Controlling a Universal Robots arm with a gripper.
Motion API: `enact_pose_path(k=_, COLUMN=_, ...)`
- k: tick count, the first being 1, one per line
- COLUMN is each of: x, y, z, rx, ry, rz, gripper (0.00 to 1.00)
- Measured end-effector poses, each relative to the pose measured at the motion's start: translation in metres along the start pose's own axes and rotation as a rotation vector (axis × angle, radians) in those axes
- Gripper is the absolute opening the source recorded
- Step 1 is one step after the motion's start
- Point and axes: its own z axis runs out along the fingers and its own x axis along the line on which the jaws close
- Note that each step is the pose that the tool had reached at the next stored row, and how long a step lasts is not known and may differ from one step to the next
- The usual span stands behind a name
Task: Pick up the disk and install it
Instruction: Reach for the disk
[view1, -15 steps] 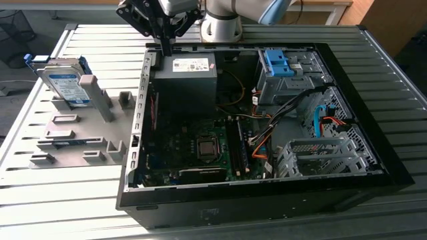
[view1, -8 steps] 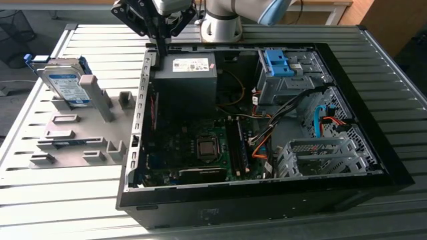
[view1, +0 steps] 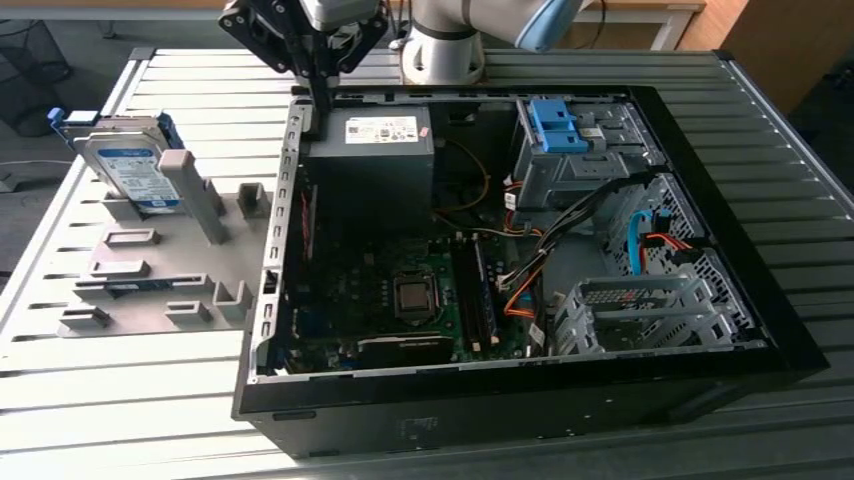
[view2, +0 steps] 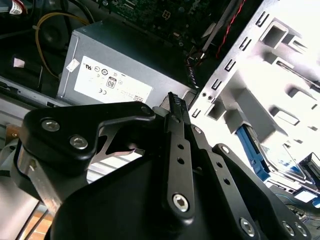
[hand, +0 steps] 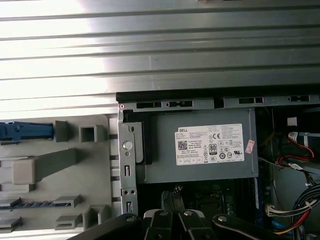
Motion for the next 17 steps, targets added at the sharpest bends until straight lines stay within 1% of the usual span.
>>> enact_pose_path(k=17, x=0.0047, y=-0.0003, z=0.0004, rx=0.0001, ry=0.0001, rz=0.0, gripper=0.11)
